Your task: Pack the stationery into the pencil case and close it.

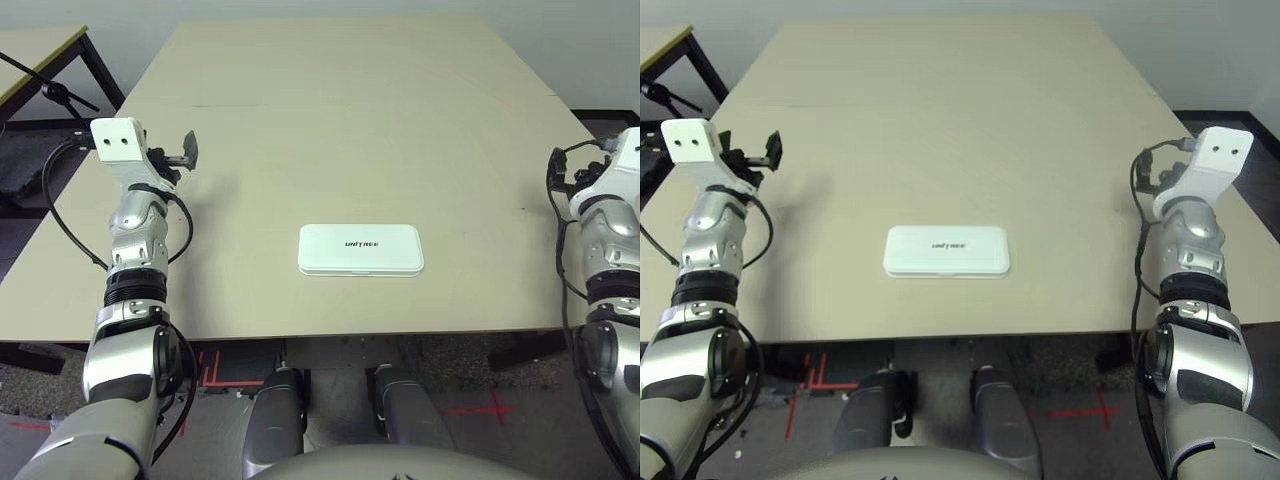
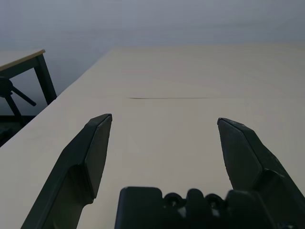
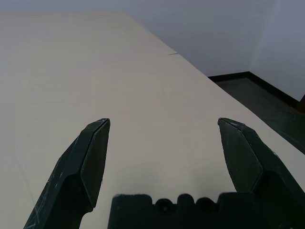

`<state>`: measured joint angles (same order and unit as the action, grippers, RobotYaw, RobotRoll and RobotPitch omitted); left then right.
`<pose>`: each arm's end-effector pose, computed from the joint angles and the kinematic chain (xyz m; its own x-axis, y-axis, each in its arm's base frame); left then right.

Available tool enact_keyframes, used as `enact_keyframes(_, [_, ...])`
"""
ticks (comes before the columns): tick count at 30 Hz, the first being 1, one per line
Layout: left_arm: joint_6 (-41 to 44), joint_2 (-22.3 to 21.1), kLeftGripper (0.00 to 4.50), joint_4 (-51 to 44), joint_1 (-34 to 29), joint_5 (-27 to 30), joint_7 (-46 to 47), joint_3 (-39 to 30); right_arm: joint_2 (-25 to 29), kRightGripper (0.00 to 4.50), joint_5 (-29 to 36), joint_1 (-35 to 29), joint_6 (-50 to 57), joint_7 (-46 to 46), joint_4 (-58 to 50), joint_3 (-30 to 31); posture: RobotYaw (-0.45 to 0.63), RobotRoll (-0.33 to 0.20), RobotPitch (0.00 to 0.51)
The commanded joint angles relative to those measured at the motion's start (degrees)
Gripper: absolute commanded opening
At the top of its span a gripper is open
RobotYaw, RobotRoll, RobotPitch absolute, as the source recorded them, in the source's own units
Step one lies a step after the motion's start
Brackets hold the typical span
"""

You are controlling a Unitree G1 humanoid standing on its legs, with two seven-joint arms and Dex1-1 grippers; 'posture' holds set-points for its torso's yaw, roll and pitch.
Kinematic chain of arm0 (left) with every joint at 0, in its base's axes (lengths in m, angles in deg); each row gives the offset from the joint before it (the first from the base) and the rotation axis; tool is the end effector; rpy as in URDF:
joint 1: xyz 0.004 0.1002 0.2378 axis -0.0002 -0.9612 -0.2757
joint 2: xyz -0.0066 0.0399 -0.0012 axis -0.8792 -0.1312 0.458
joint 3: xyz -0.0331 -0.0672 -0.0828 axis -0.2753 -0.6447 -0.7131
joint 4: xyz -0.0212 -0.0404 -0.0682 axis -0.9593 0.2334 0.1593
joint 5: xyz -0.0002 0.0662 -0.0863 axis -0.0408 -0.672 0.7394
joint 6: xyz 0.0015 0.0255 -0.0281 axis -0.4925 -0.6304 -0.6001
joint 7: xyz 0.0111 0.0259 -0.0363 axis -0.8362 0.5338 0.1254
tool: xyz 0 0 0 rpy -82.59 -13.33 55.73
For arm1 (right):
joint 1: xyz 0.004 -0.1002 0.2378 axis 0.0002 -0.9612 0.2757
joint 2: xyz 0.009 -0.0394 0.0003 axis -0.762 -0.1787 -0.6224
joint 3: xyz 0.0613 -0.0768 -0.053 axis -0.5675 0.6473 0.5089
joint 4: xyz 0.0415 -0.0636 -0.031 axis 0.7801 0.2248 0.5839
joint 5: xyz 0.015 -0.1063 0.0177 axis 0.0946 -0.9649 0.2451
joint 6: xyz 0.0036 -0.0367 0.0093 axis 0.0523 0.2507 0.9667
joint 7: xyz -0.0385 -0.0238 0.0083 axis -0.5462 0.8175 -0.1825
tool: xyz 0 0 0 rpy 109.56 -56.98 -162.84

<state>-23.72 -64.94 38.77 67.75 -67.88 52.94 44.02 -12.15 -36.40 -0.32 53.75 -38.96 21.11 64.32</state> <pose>0.3209 0.2903 0.1270 0.9728 0.1100 0.2038 -0.1300 0.9876 0.0876 0.3056 -0.3350 0.1154 0.9381 -0.3391 0.0713 0.3405 0.9402 -0.0088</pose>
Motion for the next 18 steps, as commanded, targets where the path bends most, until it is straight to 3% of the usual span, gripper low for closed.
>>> enact_keyframes(1, [-0.8,0.2,4.46,0.1,-0.4,-0.1,0.3,0.5,-1.0,4.5,0.7,-0.4,-0.8,0.3,0.8,-0.4,-0.11,0.0,0.138])
enact_keyframes(18, [-1.2,0.4,4.46,2.1,2.0,-0.4,-1.2,2.3,-1.7,4.5,0.7,-0.9,-1.2,0.7,-0.2,-0.2,-0.13,0.0,0.108])
